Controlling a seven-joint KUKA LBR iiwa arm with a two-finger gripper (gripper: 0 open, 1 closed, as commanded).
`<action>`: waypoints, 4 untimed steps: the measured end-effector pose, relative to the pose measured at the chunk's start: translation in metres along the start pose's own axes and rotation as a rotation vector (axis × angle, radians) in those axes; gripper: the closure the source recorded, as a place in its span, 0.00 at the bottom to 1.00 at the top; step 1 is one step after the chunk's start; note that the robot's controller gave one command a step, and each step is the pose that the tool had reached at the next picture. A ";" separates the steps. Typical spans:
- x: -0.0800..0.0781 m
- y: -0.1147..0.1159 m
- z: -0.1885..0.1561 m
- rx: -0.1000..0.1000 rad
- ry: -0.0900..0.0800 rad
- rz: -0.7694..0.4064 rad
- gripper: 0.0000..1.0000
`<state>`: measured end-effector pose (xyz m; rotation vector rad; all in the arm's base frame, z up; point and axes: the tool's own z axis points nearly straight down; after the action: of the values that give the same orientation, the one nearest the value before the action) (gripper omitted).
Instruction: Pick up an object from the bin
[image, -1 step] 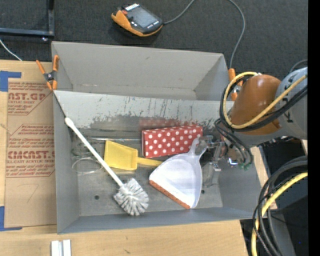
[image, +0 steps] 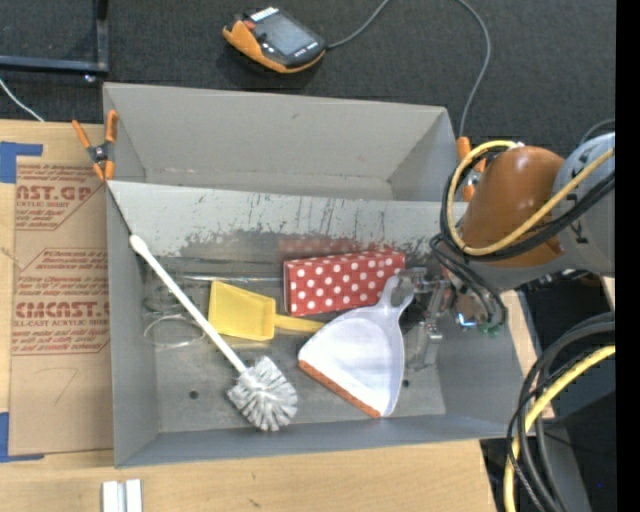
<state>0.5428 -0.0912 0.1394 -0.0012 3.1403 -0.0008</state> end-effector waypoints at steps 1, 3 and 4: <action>-0.030 0.111 0.072 -0.002 0.013 -0.077 0.00; -0.046 0.080 0.036 -0.004 0.007 -0.399 0.00; 0.004 0.010 0.062 -0.003 -0.001 0.131 0.00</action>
Offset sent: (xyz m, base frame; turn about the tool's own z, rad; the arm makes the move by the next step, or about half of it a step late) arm 0.0312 -0.0504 -0.0122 0.0391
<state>0.5393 -0.0814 0.0774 0.2038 3.1330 0.0049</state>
